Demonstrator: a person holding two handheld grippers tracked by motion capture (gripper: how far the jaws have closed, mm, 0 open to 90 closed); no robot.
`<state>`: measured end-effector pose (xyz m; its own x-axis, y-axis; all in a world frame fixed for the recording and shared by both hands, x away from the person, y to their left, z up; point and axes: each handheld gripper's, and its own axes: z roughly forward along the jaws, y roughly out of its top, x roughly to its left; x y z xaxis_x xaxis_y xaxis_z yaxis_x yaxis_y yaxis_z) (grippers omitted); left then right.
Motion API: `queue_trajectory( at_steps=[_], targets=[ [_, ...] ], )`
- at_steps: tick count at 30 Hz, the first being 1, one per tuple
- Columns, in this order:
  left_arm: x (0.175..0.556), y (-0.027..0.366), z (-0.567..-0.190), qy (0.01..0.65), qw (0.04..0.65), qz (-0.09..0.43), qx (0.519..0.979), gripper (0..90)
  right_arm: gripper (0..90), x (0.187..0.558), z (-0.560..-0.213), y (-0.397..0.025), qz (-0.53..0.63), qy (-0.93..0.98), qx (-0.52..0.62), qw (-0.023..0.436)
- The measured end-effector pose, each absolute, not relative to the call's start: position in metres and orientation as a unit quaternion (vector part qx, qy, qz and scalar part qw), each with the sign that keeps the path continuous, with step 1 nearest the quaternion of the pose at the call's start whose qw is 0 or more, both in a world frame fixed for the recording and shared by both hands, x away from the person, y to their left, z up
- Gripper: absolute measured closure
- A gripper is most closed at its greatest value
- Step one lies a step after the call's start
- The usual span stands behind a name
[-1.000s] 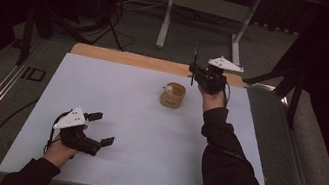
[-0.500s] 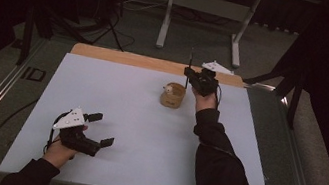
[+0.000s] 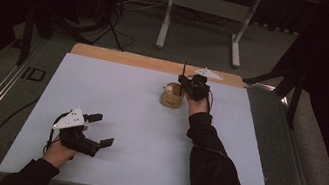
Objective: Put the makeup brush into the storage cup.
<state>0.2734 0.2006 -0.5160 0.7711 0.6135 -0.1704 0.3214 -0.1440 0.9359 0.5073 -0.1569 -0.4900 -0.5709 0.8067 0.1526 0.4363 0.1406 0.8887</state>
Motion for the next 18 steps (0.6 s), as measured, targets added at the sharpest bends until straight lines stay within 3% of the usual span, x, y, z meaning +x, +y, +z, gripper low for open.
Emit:
queue_trajectory(
  at_steps=[10,13,18],
  targets=[
    [0.274,0.201,-0.517,0.315,0.573,0.125,0.746,1.4,83.0,0.505,-0.503,-0.159,0.49,0.738,0.427,0.18],
    [0.274,0.201,-0.517,0.316,0.573,0.125,0.746,1.4,61.3,0.505,-0.501,-0.159,0.49,0.742,0.42,0.18],
    [0.274,0.2,-0.517,0.314,0.573,0.123,0.747,1.4,44.3,0.502,-0.49,-0.164,0.493,0.735,0.425,0.188]
  ],
)
